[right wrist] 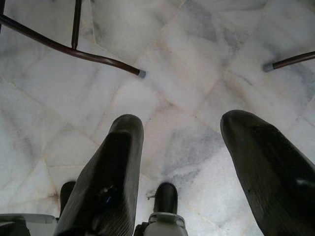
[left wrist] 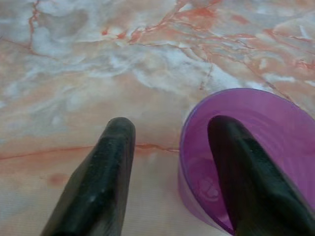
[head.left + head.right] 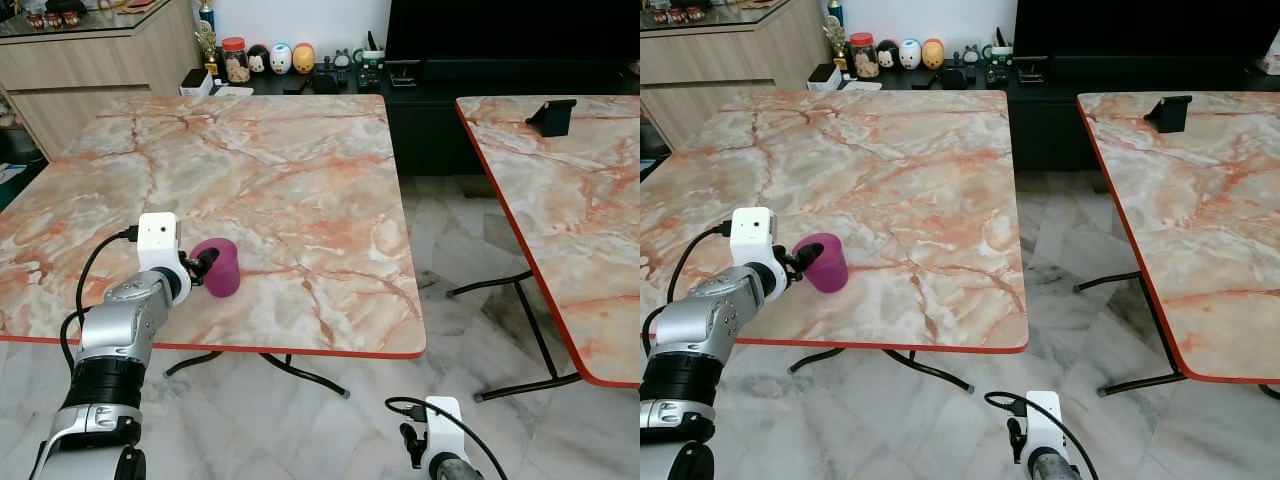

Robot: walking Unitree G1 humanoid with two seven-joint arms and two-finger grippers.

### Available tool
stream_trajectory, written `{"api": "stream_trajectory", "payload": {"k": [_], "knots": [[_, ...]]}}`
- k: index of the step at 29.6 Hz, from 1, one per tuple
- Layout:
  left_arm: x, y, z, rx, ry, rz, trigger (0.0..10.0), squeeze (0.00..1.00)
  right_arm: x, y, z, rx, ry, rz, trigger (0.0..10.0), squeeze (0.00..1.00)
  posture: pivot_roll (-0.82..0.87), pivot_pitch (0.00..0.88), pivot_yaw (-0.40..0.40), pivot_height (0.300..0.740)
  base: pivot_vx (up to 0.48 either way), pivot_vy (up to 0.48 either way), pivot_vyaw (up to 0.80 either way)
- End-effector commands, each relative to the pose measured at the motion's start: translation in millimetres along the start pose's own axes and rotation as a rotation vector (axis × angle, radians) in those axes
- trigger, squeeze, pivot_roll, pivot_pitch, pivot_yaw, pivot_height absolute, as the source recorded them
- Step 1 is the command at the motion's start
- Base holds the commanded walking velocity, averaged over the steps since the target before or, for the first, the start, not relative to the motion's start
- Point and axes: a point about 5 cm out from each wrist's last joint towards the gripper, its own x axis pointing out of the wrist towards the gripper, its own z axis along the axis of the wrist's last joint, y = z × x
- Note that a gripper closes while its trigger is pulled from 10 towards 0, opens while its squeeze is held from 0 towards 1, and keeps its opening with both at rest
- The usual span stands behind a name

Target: Setting the table

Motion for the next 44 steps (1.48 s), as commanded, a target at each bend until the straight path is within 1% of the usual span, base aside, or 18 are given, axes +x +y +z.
{"api": "stream_trajectory", "payload": {"k": [1, 25, 30, 32, 36, 41, 43, 44], "knots": [[-2.5, 2.2, 3, 0.005, -0.007, 0.004, 0.0, 0.0, -0.6, 0.7, -3, 0.007, 0.016, 0.003, 10.0, 0.0, 0.0, 0.009, 0.043, 0.74, 0.0, 0.0, 0.0], [-5.0, -6.3, -1, 0.036, -0.004, -0.044, 0.0, 0.0, -1.0, 0.8, -5, 0.008, 0.017, 0.002, 10.0, 0.0, 0.0, 0.0, 0.047, 0.74, 0.0, 0.0, 0.0], [-6.0, -6.3, 2, 0.034, -0.026, -0.04, 0.0, 0.0, -1.2, 0.5, -5, 0.007, 0.017, 0.002, 10.0, 0.0, -0.01, 0.0, 0.045, 0.74, 0.0, 0.0, 0.0], [-6.5, -8.2, 5, 0.04, -0.049, -0.052, 0.0, 0.0, -1.2, 0.3, -5, 0.007, 0.017, 0.002, 10.0, 0.0, 0.0, 0.0, 0.044, 0.74, 0.0, 0.0, 0.0], [-8.1, -15.2, 3, 0.057, -0.046, -0.087, 0.0, 0.0, -1.1, 0.0, -5, 0.01, 0.016, -0.001, 10.0, 0.0, 0.0, 0.0, 0.042, 0.74, 0.0, 0.0, 0.0], [-9.0, -16.2, 0, 0.056, -0.041, -0.088, 0.0, 0.0, -1.1, -0.2, -5, 0.011, 0.016, -0.003, 10.0, 0.0, -0.01, 0.0, 0.04, 0.74, 0.0, 0.0, 0.0], [-9.3, -15.9, 1, 0.05, -0.053, -0.082, 0.0, 0.0, -1.1, -0.2, -5, 0.011, 0.016, -0.003, 10.0, 0.0, -0.01, 0.0, 0.04, 0.74, 0.0, 0.0, 0.0], [-12.8, -19.2, 16, 0.029, -0.205, -0.087, 0.0, 0.0, -1.0, -0.5, -5, 0.011, 0.016, -0.005, 10.0, 0.0, -0.01, 0.002, 0.038, 0.74, 0.0, 0.0, 0.0]]}}
